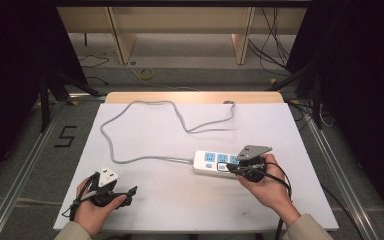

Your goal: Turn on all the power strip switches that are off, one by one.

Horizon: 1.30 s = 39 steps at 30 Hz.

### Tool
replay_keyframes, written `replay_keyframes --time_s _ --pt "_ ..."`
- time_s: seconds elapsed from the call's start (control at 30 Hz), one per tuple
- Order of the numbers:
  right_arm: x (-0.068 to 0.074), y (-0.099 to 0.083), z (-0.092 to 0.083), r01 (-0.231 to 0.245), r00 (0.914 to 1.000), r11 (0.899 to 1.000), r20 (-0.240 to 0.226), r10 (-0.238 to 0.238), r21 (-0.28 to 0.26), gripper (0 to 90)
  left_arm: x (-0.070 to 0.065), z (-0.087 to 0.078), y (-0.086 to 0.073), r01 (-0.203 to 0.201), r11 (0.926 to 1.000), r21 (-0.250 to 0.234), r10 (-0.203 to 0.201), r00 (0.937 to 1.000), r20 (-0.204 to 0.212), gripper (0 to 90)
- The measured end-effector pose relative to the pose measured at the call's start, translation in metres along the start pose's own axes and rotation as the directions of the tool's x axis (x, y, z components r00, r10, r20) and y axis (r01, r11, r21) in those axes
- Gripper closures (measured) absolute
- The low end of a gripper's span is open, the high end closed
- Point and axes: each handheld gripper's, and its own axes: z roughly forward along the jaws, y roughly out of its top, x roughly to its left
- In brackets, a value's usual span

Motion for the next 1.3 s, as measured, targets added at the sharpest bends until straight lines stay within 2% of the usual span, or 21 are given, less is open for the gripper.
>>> replay_keyframes --time_s 0.57,1.3 --pt "0.000 0.013 0.015 0.007 0.9999 1.000 -0.015 -0.006 0.022 90.0 0.000 0.000 0.000 -0.004 1.0000 0.004 0.004 1.0000 0.001 16.2" --pt "0.002 0.026 0.037 0.025 0.9990 0.996 -0.039 -0.022 0.089 90.0 0.000 0.001 0.000 -0.005 1.0000 0.001 0.005 1.0000 0.002 16.2"
